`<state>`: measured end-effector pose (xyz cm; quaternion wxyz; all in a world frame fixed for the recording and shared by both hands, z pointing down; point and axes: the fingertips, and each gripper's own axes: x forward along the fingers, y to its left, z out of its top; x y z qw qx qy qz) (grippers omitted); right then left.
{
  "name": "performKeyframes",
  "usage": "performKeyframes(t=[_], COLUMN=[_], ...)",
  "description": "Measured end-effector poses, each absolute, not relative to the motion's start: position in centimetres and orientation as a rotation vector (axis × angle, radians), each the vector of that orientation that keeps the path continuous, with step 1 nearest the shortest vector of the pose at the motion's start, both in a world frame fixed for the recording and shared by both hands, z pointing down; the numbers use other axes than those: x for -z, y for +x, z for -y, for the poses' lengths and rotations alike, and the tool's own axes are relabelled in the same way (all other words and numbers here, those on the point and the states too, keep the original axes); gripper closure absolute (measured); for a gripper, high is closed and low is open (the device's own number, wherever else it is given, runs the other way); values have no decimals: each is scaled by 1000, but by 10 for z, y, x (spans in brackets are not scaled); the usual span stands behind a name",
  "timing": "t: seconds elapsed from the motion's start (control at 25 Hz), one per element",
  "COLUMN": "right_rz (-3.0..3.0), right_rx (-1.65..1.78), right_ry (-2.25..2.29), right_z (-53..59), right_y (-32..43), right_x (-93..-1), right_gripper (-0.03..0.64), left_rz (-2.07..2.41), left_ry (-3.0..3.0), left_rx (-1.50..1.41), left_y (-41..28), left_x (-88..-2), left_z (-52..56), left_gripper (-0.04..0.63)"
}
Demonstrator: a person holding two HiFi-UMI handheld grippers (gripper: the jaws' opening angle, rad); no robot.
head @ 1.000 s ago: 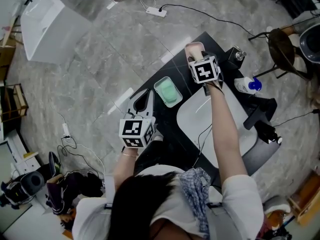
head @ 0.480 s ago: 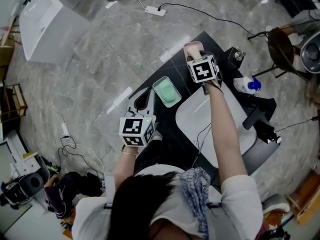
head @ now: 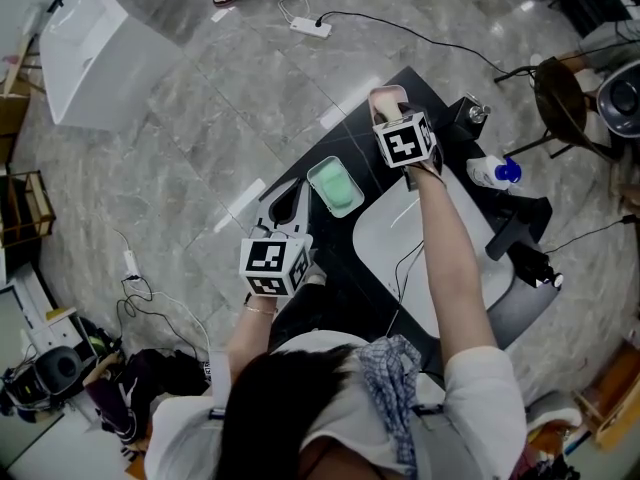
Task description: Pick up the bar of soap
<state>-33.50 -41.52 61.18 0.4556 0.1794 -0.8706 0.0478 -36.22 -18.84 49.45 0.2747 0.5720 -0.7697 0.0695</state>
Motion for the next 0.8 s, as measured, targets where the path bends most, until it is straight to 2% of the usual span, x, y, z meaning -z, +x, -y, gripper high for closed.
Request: performKeyframes(t=[0.32,0.8], right_rz=[2261,2368], right_rx=[-85,-25], right_ry=[510,599], right_z=[413,367], right_y=[-327,-290], right_x=[-587,-507], right_gripper=[402,402], left_rz=[2093,2089], left_ry=[1506,1580], left_rx=[-184,-120], left_y=[-368,-341], left_x=[-492,-479], left_z=[171,150], left_gripper=[584,585])
